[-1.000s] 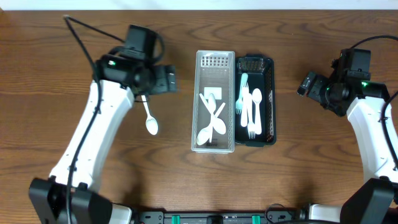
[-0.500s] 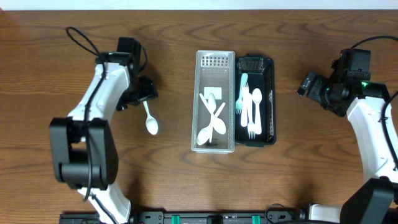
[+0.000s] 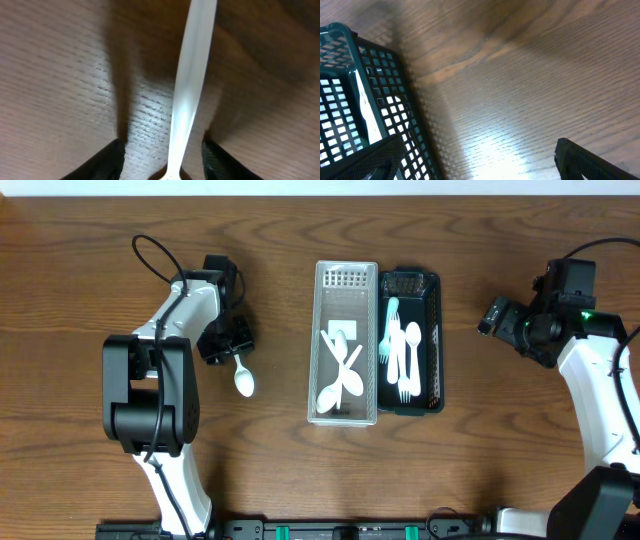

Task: Pack container
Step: 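Grasp the last white spoon with the left gripper, then lower the spoon into the white tray and open the left gripper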

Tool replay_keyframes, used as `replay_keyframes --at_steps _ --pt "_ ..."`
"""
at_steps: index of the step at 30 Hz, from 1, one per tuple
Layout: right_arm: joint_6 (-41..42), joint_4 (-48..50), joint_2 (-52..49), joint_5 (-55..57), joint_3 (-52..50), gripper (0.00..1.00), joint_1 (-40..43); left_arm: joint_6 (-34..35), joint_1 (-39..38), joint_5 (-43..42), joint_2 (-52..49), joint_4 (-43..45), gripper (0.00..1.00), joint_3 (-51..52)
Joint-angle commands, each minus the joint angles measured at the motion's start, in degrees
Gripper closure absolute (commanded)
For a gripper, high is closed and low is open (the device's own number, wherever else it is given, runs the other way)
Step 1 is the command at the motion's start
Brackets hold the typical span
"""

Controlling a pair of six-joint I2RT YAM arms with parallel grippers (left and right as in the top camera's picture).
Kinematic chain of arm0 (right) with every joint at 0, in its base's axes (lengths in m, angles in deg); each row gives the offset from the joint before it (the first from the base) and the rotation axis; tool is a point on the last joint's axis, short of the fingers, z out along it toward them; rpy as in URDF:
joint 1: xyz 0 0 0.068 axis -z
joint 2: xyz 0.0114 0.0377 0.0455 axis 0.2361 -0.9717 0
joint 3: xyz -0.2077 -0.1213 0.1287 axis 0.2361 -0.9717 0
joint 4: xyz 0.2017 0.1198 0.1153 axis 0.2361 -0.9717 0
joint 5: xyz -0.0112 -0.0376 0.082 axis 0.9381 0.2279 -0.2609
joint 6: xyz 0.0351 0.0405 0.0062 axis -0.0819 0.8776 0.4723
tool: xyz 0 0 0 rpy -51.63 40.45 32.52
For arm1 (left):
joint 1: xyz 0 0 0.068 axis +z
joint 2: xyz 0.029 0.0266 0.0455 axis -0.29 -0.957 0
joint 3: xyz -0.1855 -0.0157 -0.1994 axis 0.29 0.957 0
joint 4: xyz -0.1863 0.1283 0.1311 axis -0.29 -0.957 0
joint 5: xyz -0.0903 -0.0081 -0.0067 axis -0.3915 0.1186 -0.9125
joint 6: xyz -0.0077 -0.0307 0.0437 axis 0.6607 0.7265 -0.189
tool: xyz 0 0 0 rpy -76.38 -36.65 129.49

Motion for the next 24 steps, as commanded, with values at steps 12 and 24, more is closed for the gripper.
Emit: replay_keyframes --at_steps 12,24 --pt "0.5 -0.3 -0.2 0.0 0.3 0.01 -0.4 -0.1 0.0 -0.3 -0.7 0.1 0.94 0.4" --pt "0.5 -0.2 -0.2 0.0 0.3 0.01 -0.4 -5.5 -1.4 -11.0 8.2 -6.0 0.94 -5.2"
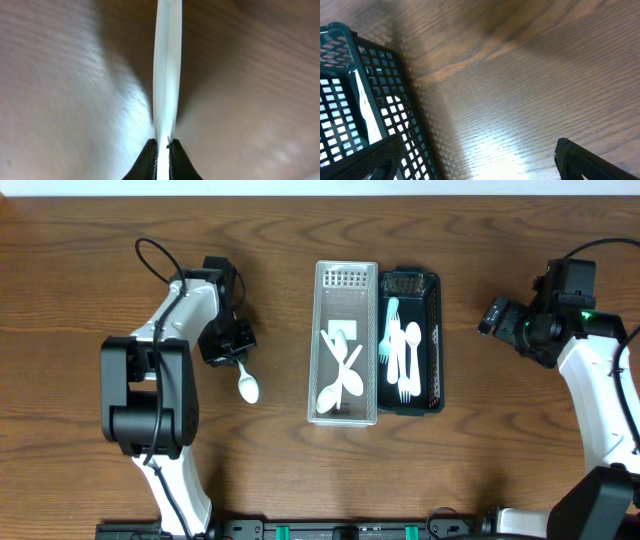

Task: Pack container
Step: 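Lower the spoon into the white tray and open the left gripper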

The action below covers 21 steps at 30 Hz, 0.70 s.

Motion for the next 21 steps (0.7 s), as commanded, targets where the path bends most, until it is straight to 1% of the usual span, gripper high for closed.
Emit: replay_keyframes --at_steps 1,7,10,11,16,19,21 --pt "0.5 -0.2 -0.2 0.0 0.3 0.01 -0.4 -3.2 -1.9 -4.2 8.3 -1.4 0.94 -5.2" --pt "0.5 -0.1 -0.2 0.0 0.3 0.01 -0.4 -8.2 -11.4 -3.8 19.9 1.1 0.94 -6.3" --pt "0.5 -0.1 -0.2 0.0 0.3 0.01 -0.4 -9.0 -17.8 0.1 22.9 2.3 0.94 -6.3" --pt "0.5 -0.1 -0.2 0.0 0.3 0.01 -0.4 -9.1 -20.2 1.2 23.1 2.6 0.94 -6.3" --pt "0.5 0.0 -0.2 0.0 0.3 0.01 -0.4 -9.0 -29.6 1.4 21.3 5.9 0.94 -5.3" --pt "0.5 0.0 -0.2 0.0 0.3 0.01 -0.4 -8.8 -33.6 1.4 18.3 7.7 0.94 -5.0" --pt "0.5 -0.1 -0.2 0.0 0.3 0.01 -0.4 -7.2 -35.1 1.4 15.9 8.5 0.94 -5.0"
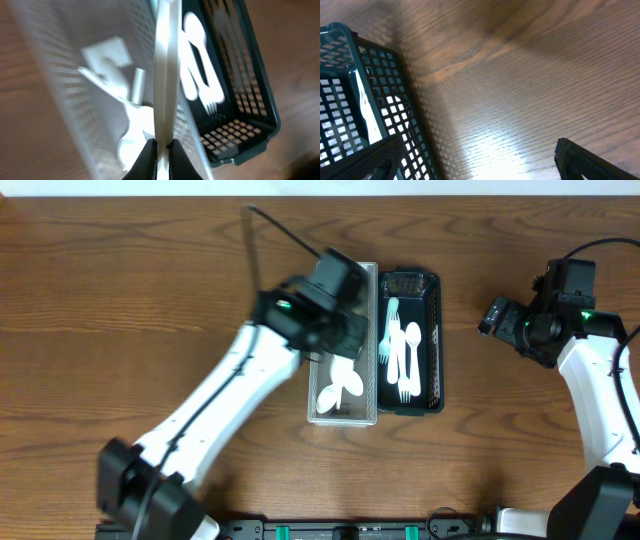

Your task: Pack container

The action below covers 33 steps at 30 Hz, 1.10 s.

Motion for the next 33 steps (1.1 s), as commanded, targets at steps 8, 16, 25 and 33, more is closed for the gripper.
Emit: replay_keyframes --at_steps 8,16,25,33 --pt "-2.2 0.7 -0.1 0.0 0.3 0.01 -0.4 2.9 -0.1 1.4 -8.5 1.7 0.85 0.6" --pt "-7.4 5.0 4.9 -5.9 0.4 0.01 -0.5 1.9 6.2 2.3 0.0 1.5 0.34 -1.2" --pt "-18.8 10.6 22.3 -15.9 0.4 0.01 -1.3 -2.2 12.7 11.1 16.6 0.1 0.15 -1.2" --pt "-18.8 11.9 35.9 -15.9 0.4 0.01 -1.3 -2.1 14.9 17.9 29.8 -4.5 0.02 -1.2"
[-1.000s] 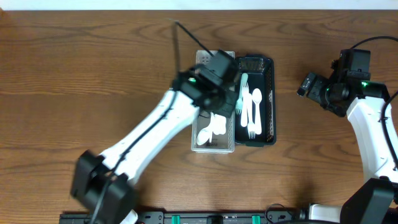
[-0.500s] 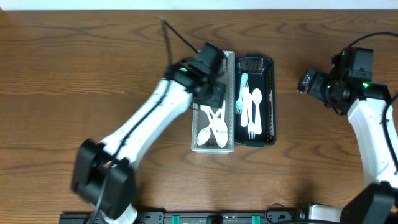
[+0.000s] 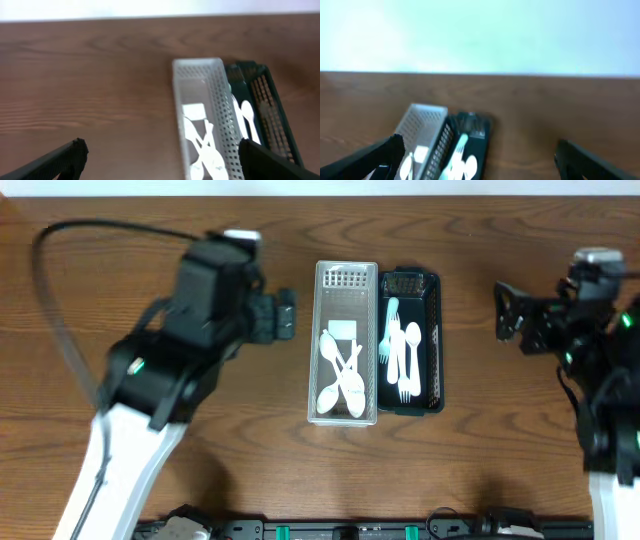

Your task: Pack container

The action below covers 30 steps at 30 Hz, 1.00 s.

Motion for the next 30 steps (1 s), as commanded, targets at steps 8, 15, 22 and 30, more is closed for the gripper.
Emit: replay_keyframes --at_steps 8,15,22,30 --pt "-1.1 -0.3 6.0 -1.0 0.3 0.01 -0.5 -0.5 0.4 3.6 9.0 -0.8 0.02 -1.0" --pt "-1.1 1.1 5.9 -1.0 0.3 0.01 -0.5 -0.5 0.4 3.6 9.2 -0.8 0.02 -1.0" --pt "-1.1 -5.6 5.9 -1.0 0.3 0.01 -0.5 -0.5 0.4 3.6 8.5 -0.8 0.02 -1.0" --pt "-1.1 -16.9 5.9 -1.0 0.3 0.01 -0.5 -0.5 0.5 3.6 13.2 -0.8 0.02 2.3"
